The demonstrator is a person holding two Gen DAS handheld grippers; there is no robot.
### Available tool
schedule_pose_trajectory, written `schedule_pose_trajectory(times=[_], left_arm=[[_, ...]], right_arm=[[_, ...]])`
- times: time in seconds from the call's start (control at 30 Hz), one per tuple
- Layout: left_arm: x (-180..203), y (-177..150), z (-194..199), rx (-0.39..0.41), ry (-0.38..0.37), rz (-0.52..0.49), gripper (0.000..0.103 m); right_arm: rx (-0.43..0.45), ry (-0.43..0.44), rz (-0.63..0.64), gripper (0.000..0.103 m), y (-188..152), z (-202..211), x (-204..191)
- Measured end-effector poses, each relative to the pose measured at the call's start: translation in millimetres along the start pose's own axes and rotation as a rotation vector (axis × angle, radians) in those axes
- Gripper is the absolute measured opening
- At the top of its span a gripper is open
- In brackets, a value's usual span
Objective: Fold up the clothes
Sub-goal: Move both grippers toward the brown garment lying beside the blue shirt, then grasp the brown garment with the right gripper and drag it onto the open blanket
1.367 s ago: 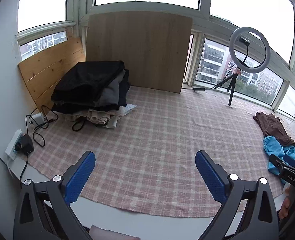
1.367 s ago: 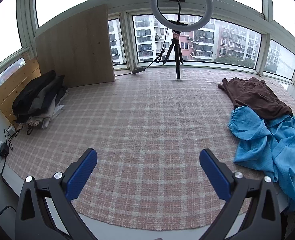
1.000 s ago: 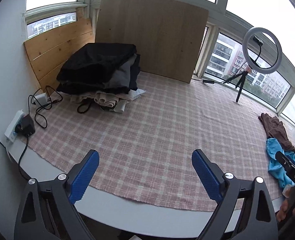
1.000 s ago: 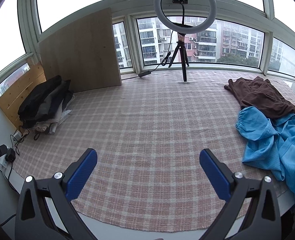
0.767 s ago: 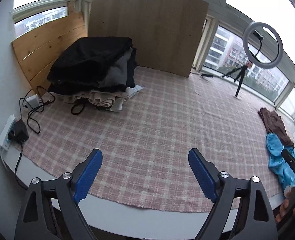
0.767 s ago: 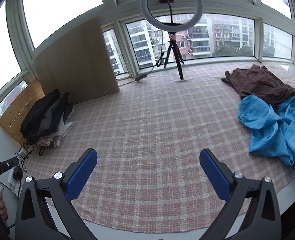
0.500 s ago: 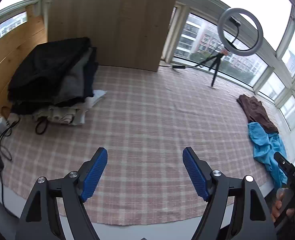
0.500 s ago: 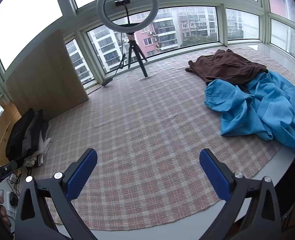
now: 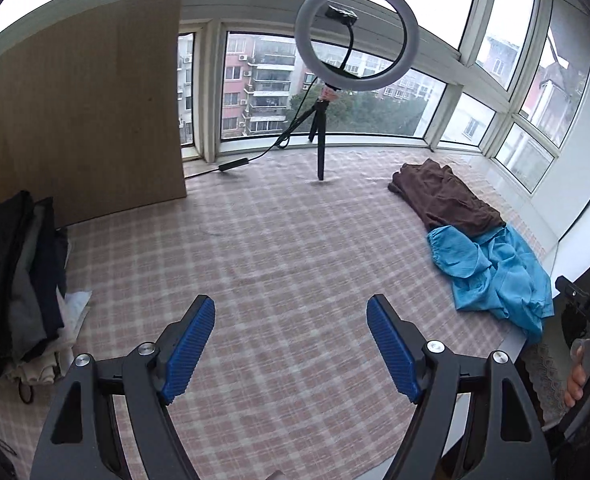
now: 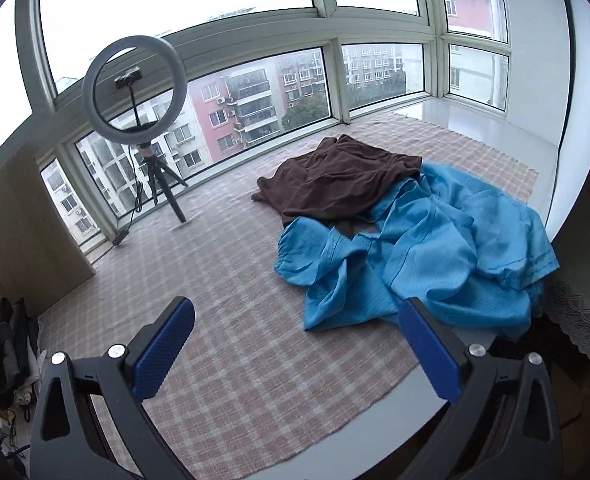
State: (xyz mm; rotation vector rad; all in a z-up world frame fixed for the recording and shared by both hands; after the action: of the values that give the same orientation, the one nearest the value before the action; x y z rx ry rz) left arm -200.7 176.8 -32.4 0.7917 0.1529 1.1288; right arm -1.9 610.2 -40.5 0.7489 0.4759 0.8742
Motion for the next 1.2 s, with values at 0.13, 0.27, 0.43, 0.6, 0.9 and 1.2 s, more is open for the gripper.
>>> schedule_pose_trajectory(times=[0.13, 0.27, 0.43, 0.6, 0.9, 1.2], left_arm=[[23, 22, -3, 0.046, 0.009, -0.014, 0.078], [36, 35, -11, 0.069, 0.049, 0.001, 0.078], [41, 37, -22, 0.071, 0.136, 0.044, 0.079], [34, 32, -31, 0.044, 0.241, 0.098, 0.079], [19, 35, -51, 0.004, 0.371, 0.17, 0.079], [21, 37, -77, -0.055, 0.389, 0.15, 0.079]], right_arm=[[0.008, -0.008, 0.026, 0.103, 48, -33, 30], [-0.041, -0.02, 0.115, 0.103, 88, -95, 51], [-0.135, 0.003, 0.177, 0.103, 121, -194, 75], [-0.229, -0.018, 0.271, 0.103, 133, -295, 80], [-0.392, -0.027, 0.418, 0.102, 127, -419, 67], [-0.339, 0.116, 0.315, 0.01, 149, -392, 86]])
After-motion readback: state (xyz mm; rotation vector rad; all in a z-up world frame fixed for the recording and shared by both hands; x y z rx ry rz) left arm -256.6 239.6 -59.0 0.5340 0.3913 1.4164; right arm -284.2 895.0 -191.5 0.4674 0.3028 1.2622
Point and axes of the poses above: each gripper's, at about its wrist camera, not at the fingertips, and z roughly against the way its jaws point, x to its right, y to its top, the point moved 8 cm from there along -z, roughly the way its jaws point, and after that the axes turned 8 degrees about z, right-handed, at the moved point
